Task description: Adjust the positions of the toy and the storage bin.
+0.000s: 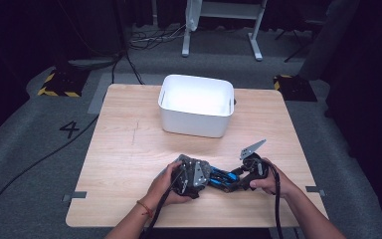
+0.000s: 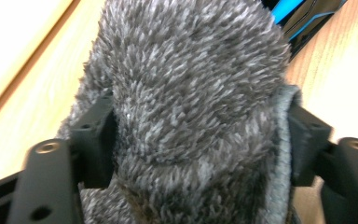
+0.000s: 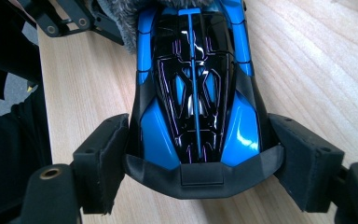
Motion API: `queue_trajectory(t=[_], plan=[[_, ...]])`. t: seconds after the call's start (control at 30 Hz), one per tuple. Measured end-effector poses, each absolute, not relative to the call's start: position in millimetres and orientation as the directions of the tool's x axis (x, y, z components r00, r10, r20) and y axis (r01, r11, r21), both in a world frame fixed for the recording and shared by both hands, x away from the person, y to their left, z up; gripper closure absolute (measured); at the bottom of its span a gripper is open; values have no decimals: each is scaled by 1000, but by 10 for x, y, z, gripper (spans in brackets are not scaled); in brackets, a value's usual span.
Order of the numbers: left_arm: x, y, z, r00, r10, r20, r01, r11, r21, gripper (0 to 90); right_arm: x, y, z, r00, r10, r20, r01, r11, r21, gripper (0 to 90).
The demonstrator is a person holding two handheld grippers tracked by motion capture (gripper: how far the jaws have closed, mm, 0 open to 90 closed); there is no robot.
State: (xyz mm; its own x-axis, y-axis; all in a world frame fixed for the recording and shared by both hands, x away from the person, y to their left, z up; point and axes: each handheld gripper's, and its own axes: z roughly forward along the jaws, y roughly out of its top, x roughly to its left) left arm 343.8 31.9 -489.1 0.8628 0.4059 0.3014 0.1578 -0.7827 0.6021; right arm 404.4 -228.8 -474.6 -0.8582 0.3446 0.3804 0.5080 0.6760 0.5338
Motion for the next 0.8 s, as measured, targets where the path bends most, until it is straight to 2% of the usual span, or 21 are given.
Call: queue_trajectory(t=[0.23, 0.3, 0.37, 0.47, 0.67, 0.8], plan=[[3432, 355, -4856, 857, 380, 347, 108, -793, 600, 433, 4012, -2312, -4766, -867, 338, 366, 497, 651, 574, 232], [3460, 393, -4820, 866, 390, 314, 115, -765, 633, 539, 3954, -2279, -4769, -893, 330, 307, 450, 661, 601, 201], [3524, 414, -4811, 886, 384, 260, 132, -746, 652, 636, 3896, -2240, -4768, -917, 324, 234, 397, 676, 621, 209], [3571, 365, -4841, 892, 376, 252, 139, -757, 638, 638, 3835, -2187, -4773, -939, 311, 147, 330, 699, 635, 193], [3605, 351, -4851, 882, 401, 248, 155, -744, 650, 617, 3758, -2122, -4721, -949, 312, 39, 269, 742, 614, 210], [3590, 350, -4841, 871, 432, 236, 173, -717, 676, 544, 3823, -2180, -4721, -942, 319, 107, 312, 707, 634, 230]])
